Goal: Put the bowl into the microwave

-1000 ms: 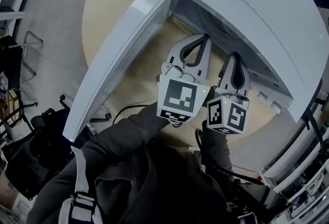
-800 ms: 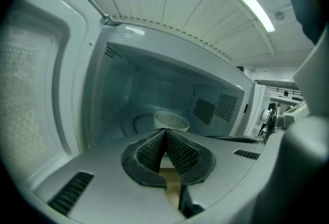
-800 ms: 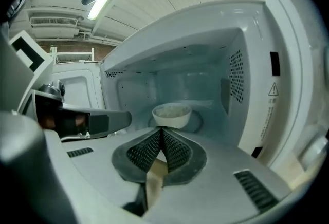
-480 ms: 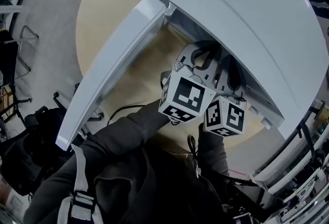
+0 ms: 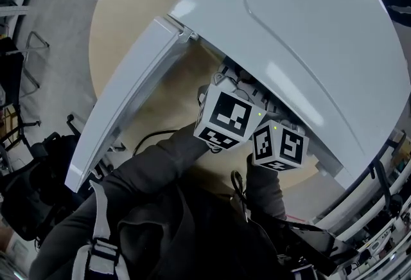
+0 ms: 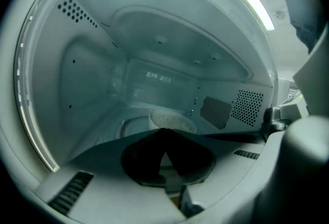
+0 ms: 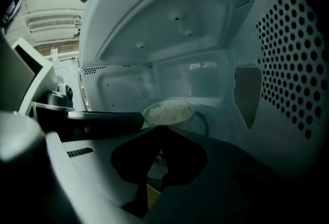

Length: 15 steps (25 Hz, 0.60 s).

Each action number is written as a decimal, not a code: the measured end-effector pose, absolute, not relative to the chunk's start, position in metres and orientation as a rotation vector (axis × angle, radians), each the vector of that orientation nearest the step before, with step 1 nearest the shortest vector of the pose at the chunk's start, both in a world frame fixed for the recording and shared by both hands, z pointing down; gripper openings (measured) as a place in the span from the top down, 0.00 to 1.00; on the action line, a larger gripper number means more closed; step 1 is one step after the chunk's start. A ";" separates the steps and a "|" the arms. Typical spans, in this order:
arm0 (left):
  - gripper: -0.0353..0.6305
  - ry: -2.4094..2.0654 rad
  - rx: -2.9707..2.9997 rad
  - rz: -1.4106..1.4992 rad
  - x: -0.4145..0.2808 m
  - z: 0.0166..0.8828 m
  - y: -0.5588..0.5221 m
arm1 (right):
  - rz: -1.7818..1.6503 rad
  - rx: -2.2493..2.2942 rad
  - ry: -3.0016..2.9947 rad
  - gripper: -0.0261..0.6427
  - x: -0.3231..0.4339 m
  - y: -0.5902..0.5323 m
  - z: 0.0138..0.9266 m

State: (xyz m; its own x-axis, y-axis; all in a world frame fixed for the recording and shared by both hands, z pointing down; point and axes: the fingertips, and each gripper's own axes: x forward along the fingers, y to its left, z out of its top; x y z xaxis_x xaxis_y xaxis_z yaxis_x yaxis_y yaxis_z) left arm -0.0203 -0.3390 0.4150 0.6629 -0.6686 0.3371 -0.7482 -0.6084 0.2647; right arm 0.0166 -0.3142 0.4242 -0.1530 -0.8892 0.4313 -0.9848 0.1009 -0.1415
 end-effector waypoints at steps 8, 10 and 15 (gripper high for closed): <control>0.93 -1.148 2.447 0.340 -0.044 0.422 -0.307 | 0.604 1.876 -2.163 0.95 -0.002 -0.276 0.429; 0.93 -1.162 2.447 0.338 -0.058 0.419 -0.288 | 0.639 1.893 -2.178 0.95 -0.010 -0.257 0.427; 0.93 -1.129 2.480 0.330 -0.096 0.404 -0.217 | 0.819 1.965 -2.252 0.95 -0.035 -0.194 0.406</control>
